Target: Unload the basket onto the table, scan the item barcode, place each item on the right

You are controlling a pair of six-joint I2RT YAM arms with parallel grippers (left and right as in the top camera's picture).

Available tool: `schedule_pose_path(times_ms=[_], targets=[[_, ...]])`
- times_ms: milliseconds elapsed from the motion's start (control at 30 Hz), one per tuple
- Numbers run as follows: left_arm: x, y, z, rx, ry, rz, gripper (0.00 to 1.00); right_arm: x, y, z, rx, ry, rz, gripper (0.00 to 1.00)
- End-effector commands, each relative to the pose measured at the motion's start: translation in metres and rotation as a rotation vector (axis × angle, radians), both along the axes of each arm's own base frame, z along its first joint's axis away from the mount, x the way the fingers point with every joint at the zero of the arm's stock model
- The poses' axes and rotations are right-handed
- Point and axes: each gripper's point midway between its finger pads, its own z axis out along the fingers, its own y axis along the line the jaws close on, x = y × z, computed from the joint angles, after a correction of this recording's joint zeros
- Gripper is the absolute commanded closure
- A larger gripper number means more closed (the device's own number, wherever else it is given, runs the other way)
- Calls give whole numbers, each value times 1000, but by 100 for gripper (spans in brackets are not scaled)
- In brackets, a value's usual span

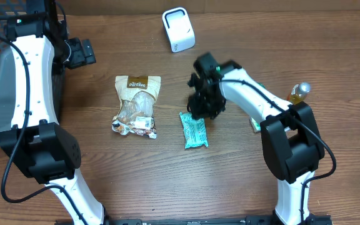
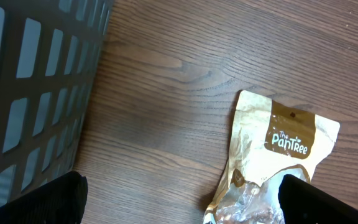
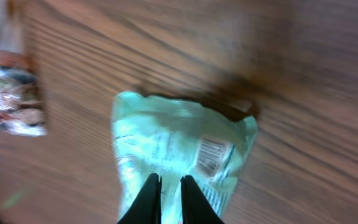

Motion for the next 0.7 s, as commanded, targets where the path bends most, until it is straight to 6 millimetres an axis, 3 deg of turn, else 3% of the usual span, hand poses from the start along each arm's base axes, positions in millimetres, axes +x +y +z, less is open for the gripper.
schedule_pose_path(times_ms=[0,300,500,667], targets=[[3,0,6,5,-18,-19,0,22,7,40,14,-81,2,89],[3,0,6,5,-18,-19,0,-2,-2,28,-39,8,0,87],[3,0,6,5,-18,-19,0,-24,-11,5,-172,53,-64,86],[3,0,6,5,-18,-19,0,-51,-1,-16,-206,81,-11,84]])
